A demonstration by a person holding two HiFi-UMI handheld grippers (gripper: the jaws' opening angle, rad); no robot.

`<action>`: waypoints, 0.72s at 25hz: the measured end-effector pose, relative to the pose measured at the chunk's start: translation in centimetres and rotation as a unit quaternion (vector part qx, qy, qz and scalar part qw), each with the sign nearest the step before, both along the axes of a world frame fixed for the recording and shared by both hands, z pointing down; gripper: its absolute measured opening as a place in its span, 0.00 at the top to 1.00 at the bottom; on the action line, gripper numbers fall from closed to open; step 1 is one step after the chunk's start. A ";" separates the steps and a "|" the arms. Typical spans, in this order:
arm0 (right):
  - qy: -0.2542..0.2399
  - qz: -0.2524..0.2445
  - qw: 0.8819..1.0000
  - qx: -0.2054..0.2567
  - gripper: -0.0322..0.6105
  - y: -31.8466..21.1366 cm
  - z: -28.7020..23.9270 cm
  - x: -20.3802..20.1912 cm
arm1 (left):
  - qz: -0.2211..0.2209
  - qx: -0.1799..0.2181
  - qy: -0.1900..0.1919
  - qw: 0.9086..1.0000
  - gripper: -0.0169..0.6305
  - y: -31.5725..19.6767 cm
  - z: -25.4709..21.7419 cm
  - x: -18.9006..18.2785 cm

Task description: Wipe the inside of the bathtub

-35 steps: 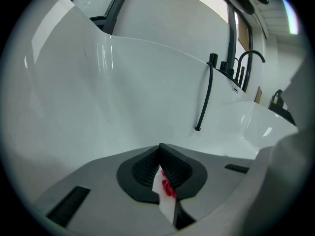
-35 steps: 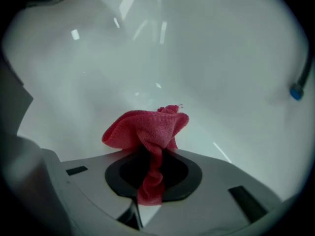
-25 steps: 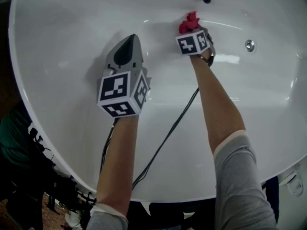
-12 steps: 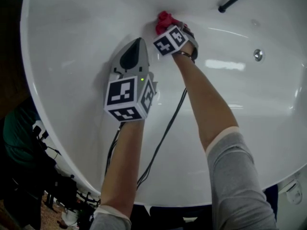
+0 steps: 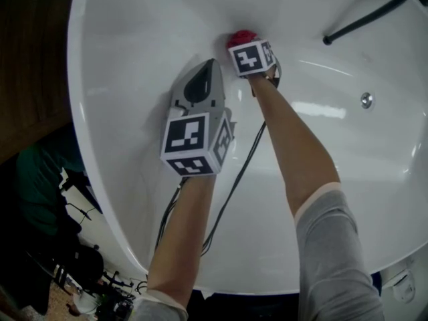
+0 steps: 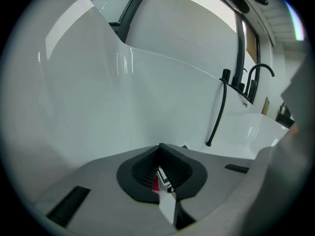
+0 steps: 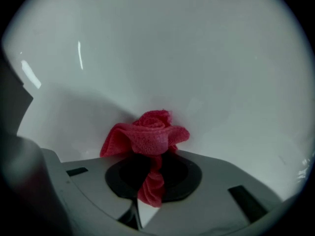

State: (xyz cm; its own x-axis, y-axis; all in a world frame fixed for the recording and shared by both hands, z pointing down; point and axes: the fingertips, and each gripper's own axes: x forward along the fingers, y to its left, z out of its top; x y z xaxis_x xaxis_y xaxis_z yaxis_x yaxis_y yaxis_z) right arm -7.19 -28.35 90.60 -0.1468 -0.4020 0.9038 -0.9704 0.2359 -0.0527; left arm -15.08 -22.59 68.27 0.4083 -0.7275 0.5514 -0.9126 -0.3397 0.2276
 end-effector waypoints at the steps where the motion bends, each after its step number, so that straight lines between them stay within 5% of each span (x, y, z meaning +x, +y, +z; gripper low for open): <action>1: -0.006 0.001 1.000 -0.002 0.88 0.0 -0.3 -0.4 | -0.002 -0.002 0.001 1.000 0.97 0.1 -0.1 -0.1; 18: -0.150 -0.018 0.988 0.042 0.88 -5.4 -15.5 -6.8 | -0.026 0.002 0.020 0.999 0.97 0.0 -8.1 -0.6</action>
State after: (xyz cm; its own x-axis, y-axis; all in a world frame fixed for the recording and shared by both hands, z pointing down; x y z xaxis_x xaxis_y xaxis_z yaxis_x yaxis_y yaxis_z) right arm -13.99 -33.72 75.11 -0.4182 -0.4623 0.7819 -0.9049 0.2863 -0.3148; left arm -15.70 -22.63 60.12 0.3914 -0.7510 0.5319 -0.9193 -0.2925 0.2634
